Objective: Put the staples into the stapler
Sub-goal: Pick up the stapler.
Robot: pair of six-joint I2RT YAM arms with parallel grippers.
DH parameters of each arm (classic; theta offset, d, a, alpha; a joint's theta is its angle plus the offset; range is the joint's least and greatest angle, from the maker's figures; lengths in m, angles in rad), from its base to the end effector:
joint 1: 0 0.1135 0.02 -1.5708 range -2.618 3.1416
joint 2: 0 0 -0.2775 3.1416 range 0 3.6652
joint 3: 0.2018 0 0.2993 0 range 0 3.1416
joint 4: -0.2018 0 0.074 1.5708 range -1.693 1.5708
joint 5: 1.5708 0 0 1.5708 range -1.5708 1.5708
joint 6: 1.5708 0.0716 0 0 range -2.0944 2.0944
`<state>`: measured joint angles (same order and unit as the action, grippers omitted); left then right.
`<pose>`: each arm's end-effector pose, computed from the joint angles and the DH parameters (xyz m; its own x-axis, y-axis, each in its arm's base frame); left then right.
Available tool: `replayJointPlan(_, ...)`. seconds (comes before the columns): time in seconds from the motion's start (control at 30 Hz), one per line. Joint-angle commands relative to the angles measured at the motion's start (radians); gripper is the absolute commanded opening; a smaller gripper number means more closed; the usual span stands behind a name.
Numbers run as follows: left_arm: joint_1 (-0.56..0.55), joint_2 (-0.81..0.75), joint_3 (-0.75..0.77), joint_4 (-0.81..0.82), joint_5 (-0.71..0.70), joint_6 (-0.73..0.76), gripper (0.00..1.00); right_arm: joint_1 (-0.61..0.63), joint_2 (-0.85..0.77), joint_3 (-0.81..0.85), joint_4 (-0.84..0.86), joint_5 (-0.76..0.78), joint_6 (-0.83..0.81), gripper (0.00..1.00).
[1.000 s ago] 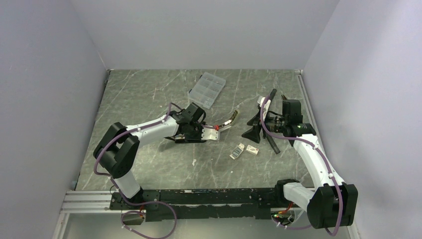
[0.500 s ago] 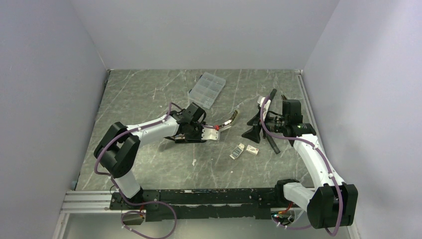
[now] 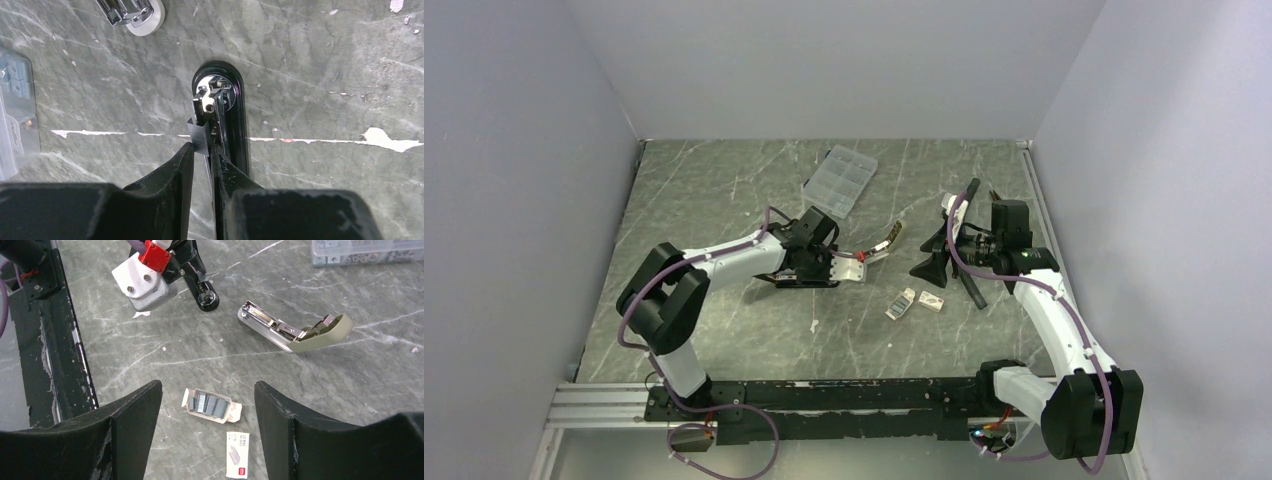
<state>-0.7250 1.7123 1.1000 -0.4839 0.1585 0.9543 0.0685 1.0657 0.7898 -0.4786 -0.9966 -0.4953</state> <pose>0.2917 -0.2735 0.1401 0.1934 0.9051 -0.3788 0.9530 -0.0816 0.2917 0.2617 0.0782 0.2569 -0.2934 -0.2789 -0.9144 -0.8945 0.4177 0.1597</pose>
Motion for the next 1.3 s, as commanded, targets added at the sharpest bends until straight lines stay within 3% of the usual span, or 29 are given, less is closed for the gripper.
replayJointPlan(0.0,0.004,0.022,-0.004,-0.002,0.011,-0.01,0.22,-0.004,-0.018,0.013,-0.006,-0.03,-0.029,0.72)
replayJointPlan(0.53,0.007,0.027,0.007,-0.025,0.027,-0.018,0.21,-0.006,-0.026,0.012,-0.003,-0.027,-0.027,0.72)
replayJointPlan(1.07,0.102,0.125,0.137,-0.187,0.202,-0.028,0.25,-0.005,-0.024,0.012,-0.007,-0.024,-0.033,0.72)
replayJointPlan(1.27,0.104,0.112,0.121,-0.157,0.196,-0.035,0.2,-0.005,-0.018,0.014,-0.009,-0.025,-0.035,0.72)
